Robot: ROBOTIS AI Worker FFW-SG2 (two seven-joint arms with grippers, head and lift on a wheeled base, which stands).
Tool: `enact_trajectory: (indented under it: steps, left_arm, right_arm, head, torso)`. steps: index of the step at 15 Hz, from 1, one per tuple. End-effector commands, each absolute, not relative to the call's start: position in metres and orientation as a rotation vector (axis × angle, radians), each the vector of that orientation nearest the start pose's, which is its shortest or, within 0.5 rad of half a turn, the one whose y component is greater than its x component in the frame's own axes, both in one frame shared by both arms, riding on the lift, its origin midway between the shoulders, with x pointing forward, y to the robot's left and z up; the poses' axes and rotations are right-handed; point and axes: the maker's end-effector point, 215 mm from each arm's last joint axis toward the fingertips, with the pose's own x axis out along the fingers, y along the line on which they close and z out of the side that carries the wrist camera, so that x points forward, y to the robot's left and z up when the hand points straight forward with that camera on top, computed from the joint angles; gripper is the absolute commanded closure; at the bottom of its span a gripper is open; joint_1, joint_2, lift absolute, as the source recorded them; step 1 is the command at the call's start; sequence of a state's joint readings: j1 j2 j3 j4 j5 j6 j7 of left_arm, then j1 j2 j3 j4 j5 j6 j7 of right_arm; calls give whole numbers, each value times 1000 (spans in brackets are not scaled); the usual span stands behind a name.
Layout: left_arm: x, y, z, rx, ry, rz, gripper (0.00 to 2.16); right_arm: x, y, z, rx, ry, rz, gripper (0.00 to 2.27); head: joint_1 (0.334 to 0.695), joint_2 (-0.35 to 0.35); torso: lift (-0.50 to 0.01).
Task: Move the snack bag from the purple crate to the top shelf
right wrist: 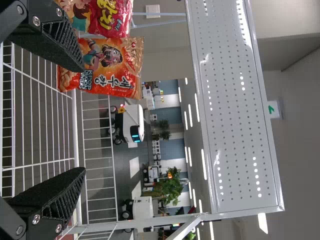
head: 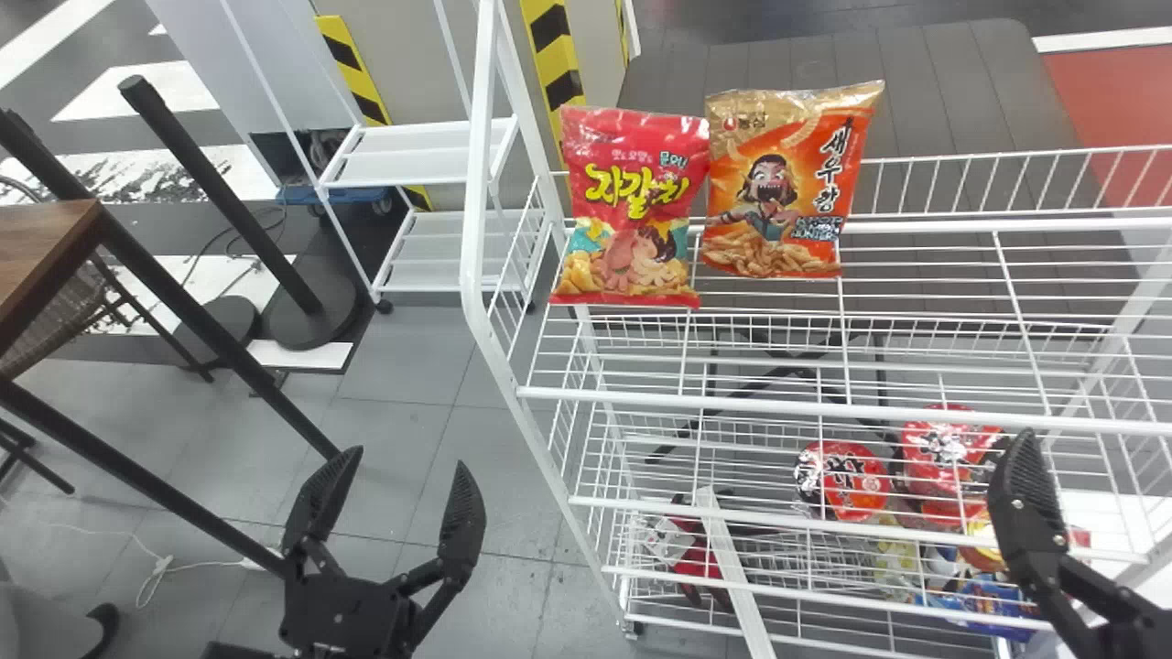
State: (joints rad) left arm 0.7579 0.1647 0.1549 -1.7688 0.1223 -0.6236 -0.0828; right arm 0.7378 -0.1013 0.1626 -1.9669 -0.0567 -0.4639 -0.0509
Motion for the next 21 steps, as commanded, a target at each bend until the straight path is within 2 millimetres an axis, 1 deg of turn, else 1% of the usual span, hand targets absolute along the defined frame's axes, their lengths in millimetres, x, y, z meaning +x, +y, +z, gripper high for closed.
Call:
enact_trajectory:
  steps: [1, 13, 17, 18, 21]
  left_arm:
    - [324, 319, -381, 125, -78, -21, 100]
    - [328, 317, -385, 117, -70, -12, 100]
    - [328, 316, -388, 116, -63, -14, 100]
    - [329, 316, -389, 115, -60, -13, 100]
    - [329, 316, -388, 116, -65, -14, 100]
  right_arm:
    - [349, -168, -341, 99, -104, 113, 117]
    - [351, -176, -339, 86, -113, 109, 117]
    - [350, -170, -339, 80, -115, 120, 117]
    - [351, -168, -343, 82, -98, 121, 100]
    - [353, -167, -346, 89, -84, 114, 80]
  head:
    - [695, 258]
    - [695, 243]
    - [695, 239]
    - [695, 241]
    - [695, 247]
  torso:
    - [-1]
    - [-1]
    - [-2]
    - [-11]
    - [-21]
